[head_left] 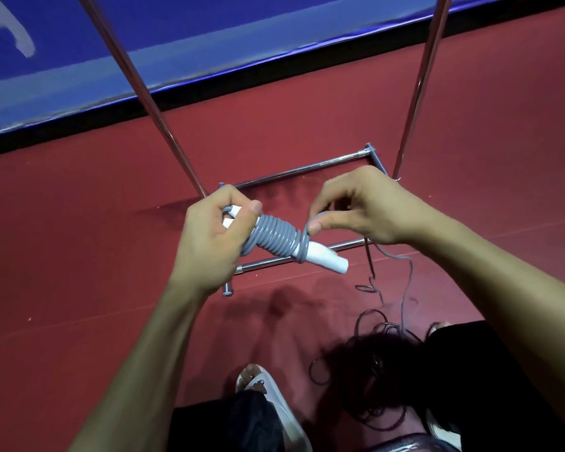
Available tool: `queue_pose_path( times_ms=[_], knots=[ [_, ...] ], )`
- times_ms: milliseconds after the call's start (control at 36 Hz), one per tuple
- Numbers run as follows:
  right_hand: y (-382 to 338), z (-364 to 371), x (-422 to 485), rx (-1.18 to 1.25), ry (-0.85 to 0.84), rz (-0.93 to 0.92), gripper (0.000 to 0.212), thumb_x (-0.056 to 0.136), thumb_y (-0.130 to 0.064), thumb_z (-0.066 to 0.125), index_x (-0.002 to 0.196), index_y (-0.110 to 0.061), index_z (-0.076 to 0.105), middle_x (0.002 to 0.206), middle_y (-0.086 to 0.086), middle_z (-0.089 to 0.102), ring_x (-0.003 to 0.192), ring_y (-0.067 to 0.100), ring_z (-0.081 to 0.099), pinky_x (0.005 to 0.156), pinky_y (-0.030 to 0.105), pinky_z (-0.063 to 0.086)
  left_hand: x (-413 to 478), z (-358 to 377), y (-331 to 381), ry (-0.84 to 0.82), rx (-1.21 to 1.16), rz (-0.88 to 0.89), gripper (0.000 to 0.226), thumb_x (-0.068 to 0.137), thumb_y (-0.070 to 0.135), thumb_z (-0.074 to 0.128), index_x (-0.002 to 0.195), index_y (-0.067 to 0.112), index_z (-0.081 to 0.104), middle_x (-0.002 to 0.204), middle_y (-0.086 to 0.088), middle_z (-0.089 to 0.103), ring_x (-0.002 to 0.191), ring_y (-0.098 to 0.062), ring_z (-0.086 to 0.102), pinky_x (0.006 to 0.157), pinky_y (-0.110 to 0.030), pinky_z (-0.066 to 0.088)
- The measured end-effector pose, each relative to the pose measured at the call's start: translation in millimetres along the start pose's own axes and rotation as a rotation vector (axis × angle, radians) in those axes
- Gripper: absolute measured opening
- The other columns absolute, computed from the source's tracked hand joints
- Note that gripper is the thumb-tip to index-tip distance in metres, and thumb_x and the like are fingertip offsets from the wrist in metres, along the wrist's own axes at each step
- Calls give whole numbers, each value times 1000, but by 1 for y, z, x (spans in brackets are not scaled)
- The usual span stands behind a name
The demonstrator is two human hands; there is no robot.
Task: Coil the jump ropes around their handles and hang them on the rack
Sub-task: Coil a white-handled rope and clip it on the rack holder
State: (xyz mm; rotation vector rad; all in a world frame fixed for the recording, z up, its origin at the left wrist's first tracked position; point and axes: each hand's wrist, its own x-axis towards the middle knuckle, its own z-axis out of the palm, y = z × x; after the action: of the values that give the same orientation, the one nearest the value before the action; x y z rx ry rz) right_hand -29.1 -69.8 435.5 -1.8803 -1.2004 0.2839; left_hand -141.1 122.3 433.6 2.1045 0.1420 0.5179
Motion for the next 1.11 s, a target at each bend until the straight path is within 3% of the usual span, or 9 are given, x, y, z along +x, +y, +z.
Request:
queue_pose_path(
  times_ms=[83,278,417,528,611,694,778,889,1111],
  knots=[
    [1,-2,-1,301,-120,159,12,80,-9,77,81,1,70,63,7,63,51,11,44,48,18,34,-2,0,-2,5,-133,-45,21,83,34,60,63,28,59,59,11,56,55,-6,45,55,-25,38],
    [11,7,0,645,-307,339,16,77,-21,77,63,-15,71,54,7,52,48,13,43,49,25,36,-7,0,1,28,-421,-132,19,75,37,60,60,26,60,58,6,56,46,-8,41,47,-22,32],
    [13,12,0,859,-334,392,22,56,-22,89,61,-17,69,49,0,49,35,4,32,38,12,22,-12,11,12,67,-661,-170,26,82,17,59,58,24,58,57,4,53,49,-7,44,48,-20,39],
    [6,31,-1,1274,-164,376,32,57,-24,79,79,-10,59,57,0,57,39,6,51,34,15,39,-8,15,17,163,-847,-251,31,96,8,46,65,11,44,53,5,46,46,-5,43,45,-18,40],
    [-2,42,3,1384,-65,453,12,72,-14,64,62,-19,60,51,-3,47,36,4,34,36,11,18,-5,20,16,285,-891,-370,33,102,5,38,69,9,40,52,3,46,46,-6,45,47,-20,46],
    [-2,53,5,1428,80,570,38,92,0,44,65,-21,61,54,-4,43,40,2,27,34,11,16,-2,25,11,438,-945,-518,28,102,8,43,73,8,45,58,-4,50,53,-13,53,55,-31,57],
    [-6,63,5,1450,136,550,14,85,-2,54,93,-10,61,66,3,51,44,4,36,36,11,28,2,27,6,565,-952,-621,24,101,10,46,78,8,50,66,-9,51,59,-16,54,65,-39,58],
    [-11,74,2,1204,197,547,35,81,-2,69,114,-11,61,64,-3,42,45,5,27,39,15,22,9,26,-1,688,-891,-633,28,102,15,48,74,13,46,55,-1,47,48,-10,48,56,-27,54],
    [-32,73,2,1082,327,502,21,67,-33,83,75,-21,68,64,-2,36,45,5,21,38,16,16,9,25,-3,727,-582,-319,31,93,22,55,64,16,45,53,8,41,52,-11,36,54,-31,32]
  ],
)
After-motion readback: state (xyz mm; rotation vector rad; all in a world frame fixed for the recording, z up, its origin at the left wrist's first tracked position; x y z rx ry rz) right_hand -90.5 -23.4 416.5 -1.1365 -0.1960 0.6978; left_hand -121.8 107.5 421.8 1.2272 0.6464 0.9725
